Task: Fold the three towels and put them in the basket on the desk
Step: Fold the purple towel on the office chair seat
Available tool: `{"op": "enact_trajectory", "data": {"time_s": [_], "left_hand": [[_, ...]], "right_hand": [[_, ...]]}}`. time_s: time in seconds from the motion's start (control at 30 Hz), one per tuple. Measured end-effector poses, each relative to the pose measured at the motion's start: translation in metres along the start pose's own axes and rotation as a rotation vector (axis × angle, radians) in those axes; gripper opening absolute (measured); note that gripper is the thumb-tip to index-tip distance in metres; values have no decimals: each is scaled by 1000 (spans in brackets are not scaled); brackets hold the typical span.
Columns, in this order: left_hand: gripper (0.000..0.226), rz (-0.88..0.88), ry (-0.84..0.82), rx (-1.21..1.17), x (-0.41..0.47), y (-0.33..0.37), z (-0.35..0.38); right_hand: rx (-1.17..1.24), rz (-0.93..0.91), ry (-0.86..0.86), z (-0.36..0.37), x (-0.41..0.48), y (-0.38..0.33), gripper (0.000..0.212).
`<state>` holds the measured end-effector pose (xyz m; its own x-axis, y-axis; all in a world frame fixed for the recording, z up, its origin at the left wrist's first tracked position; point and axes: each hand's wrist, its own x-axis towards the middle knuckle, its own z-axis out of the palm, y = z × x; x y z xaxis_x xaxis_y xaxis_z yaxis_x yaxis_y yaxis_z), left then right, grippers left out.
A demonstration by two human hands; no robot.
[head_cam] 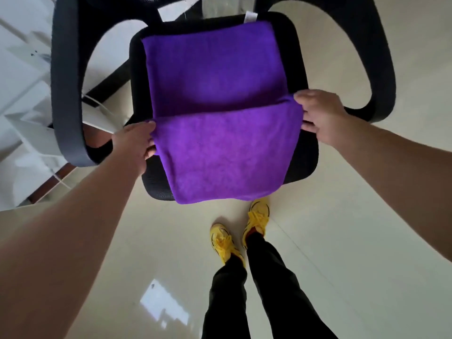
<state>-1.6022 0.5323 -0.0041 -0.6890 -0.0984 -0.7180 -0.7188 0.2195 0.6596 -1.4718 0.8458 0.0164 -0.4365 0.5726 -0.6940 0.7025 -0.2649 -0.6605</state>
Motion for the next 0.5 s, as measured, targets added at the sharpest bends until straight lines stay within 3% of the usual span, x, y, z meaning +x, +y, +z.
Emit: {"op": "enact_trajectory", "data": {"time_s": [0.13,0.27,0.33,0.37,0.5], "left_hand": [[37,65,136,189,-11,-39,-10],[36,-107,70,314,-57,-103,-17],[29,-161,38,365,-66,-129,-15],[24,-160,28,402,-66,-136,-13],[16,-57,80,512,-65,-139,0]], "right_hand": [[-81,70,52,-4,-7,30,33],[-132,230,-1,-13,-37,86,40],[-137,234,-54,-7,-41,101,31],[-147,218,-71,-2,-42,103,24],[-195,88,-75,12,-44,104,41]]}}
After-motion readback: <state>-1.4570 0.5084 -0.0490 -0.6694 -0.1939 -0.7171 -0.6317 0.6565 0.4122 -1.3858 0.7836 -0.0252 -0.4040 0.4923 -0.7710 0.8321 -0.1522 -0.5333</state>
